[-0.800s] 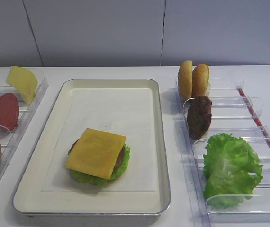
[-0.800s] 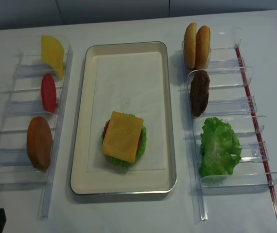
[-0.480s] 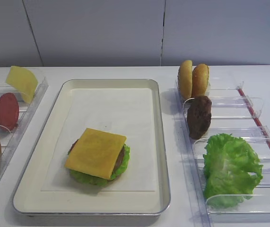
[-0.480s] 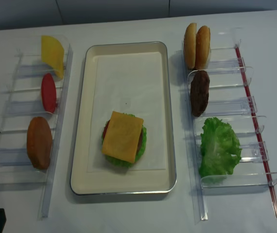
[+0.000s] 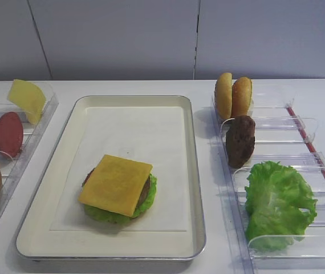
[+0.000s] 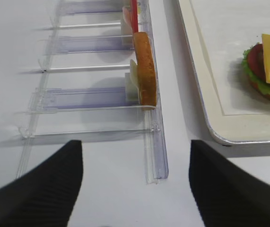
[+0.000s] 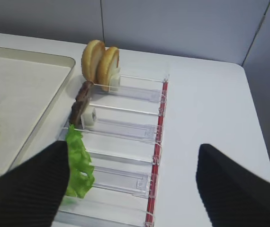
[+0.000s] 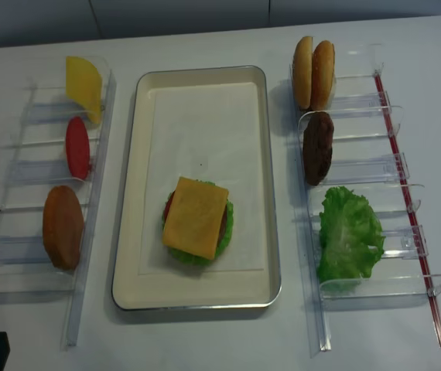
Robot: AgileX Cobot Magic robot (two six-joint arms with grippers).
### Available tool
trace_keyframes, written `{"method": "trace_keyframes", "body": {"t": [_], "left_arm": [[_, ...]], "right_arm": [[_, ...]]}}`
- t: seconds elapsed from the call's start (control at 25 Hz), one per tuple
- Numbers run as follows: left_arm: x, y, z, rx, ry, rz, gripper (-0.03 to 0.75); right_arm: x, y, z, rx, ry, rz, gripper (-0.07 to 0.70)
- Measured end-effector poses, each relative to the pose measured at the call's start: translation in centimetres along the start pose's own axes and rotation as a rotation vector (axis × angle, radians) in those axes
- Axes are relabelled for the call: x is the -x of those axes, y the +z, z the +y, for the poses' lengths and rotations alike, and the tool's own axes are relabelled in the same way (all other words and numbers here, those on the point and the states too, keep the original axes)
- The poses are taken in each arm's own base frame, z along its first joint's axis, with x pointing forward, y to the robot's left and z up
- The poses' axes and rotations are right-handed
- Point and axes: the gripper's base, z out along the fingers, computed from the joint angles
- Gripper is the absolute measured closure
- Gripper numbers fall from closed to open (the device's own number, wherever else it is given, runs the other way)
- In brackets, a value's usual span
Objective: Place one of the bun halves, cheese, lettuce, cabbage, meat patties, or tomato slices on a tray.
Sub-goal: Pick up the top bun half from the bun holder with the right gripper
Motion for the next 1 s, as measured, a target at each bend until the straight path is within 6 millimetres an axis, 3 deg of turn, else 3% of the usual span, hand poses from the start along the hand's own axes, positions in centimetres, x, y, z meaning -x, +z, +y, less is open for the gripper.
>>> {"method": "trace_keyframes", "body": {"t": [0.28, 0.52, 0.8, 1.0], "left_arm": [[0.0, 0.0, 0.0, 0.0, 0.0, 0.0, 0.26], [0.0, 0.0, 0.0, 0.0, 0.0, 0.0, 0.26], [0.0, 0.0, 0.0, 0.0, 0.0, 0.0, 0.26], [0.0, 0.0, 0.0, 0.0, 0.0, 0.0, 0.26]], "right_arm": [[4.4, -0.2, 0.3, 0.066, -0.019, 0.007, 0.088], [8.4, 1.3, 1.4, 0.226, -0.036, 0.083, 0.09], [12.6, 5.4, 3.3, 0.536, 0.005, 0.163, 0.134], [15.3, 8.7, 4.3, 0.659, 0.019, 0.219, 0.14]]}}
